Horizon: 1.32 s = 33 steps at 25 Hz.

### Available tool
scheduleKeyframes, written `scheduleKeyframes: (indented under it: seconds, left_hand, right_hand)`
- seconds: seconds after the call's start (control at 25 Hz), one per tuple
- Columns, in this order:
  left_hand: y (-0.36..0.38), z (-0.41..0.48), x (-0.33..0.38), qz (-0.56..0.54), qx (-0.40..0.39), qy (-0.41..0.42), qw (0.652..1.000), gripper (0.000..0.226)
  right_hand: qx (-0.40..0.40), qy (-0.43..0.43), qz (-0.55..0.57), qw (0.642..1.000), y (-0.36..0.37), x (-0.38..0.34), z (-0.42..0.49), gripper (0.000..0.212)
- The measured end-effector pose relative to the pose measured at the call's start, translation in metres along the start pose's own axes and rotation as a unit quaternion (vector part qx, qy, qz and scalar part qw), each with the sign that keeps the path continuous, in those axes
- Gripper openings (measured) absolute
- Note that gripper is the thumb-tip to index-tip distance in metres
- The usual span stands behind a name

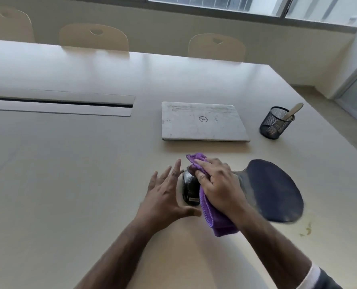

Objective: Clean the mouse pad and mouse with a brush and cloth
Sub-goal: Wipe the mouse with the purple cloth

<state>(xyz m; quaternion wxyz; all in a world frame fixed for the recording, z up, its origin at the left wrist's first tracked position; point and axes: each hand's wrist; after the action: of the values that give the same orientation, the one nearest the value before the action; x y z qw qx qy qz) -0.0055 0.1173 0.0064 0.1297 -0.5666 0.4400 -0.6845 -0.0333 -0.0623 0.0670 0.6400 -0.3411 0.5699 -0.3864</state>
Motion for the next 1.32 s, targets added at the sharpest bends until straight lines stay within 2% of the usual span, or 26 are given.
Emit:
scheduleKeyframes:
  seconds: [0.16,0.28,0.44,0.84,1.04,1.32]
  left_hand:
    - [0.001,0.002,0.001,-0.018,-0.003,0.008,1.000,0.135]
    - [0.002,0.007,0.001,-0.017,-0.001,0.002,1.000,0.133]
    - [0.000,0.012,0.003,-0.018,-0.001,-0.005,1.000,0.134]
    - [0.000,0.012,0.004,-0.001,0.014,-0.007,1.000,0.132]
    - [0.003,0.014,0.001,-0.001,0.017,-0.011,1.000,0.135]
    - [0.001,0.015,0.001,0.000,0.009,0.005,1.000,0.133]
  right_hand:
    - [-0.053,0.020,-0.028,0.998,0.003,-0.007,0.012,0.053]
    - [-0.104,0.015,-0.046,0.993,0.009,-0.006,0.022,0.047]
    - [-0.130,0.011,-0.091,0.987,0.015,-0.009,0.030,0.042]
    - [-0.111,-0.100,-0.156,0.976,-0.002,-0.027,0.002,0.036]
    - [-0.123,-0.074,-0.107,0.984,0.006,-0.021,0.032,0.025]
    - [-0.100,-0.107,-0.108,0.983,0.009,-0.013,0.015,0.035]
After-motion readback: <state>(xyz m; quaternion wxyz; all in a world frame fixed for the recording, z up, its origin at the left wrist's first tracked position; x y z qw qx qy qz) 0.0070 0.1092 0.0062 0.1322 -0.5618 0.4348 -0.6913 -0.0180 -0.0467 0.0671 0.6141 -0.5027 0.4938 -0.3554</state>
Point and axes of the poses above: each hand's wrist, its own z-axis towards the middle knuckle, its own y-axis out of the palm, x = y × z, and after that the axes turned 6 degrees about -y, right-handed
